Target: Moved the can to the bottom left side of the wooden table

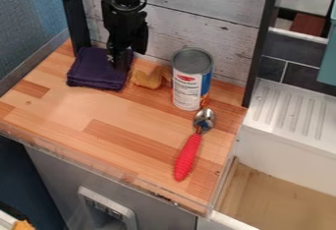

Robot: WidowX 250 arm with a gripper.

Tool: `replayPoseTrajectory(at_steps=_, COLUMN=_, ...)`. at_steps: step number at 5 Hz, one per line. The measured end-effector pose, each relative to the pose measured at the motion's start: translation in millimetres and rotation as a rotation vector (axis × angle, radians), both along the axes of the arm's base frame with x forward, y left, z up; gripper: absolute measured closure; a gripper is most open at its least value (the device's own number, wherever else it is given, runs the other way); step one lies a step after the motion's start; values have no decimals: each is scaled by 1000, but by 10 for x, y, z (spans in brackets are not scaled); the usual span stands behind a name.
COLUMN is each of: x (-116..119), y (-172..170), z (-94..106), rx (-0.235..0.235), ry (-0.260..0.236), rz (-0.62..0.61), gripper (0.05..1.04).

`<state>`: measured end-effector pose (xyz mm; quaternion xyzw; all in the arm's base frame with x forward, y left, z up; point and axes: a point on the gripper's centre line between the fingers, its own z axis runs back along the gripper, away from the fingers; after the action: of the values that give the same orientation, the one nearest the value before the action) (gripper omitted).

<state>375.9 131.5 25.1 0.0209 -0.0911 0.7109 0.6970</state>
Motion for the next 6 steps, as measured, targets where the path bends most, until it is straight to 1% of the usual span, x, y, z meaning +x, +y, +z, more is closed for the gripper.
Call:
replayPoseTrajectory(at_steps=1, x=-40, y=-12, z=-132, rx=-11, ry=33, rz=8, gripper=83)
replayPoseTrajectory(at_steps=2, x=-101, y=-127, z=-121, rx=18, ry=44, rz=41, gripper=83)
replayPoseTrajectory(at_steps=3, x=-82, y=-215, z=95, rx=48, ry=10, rz=33, gripper=83)
replayPoseTrajectory(at_steps=4, x=-84, y=-323, z=281, rx=69, ry=-35, rz=90, gripper=83)
replayPoseTrajectory(at_steps=5, x=-16, y=-607, z=410, rx=51, ry=-114, rz=146, gripper=83)
replayPoseTrajectory(at_steps=6, x=10, y=-844, z=412, rx=16, ry=-137, rz=250, gripper=83)
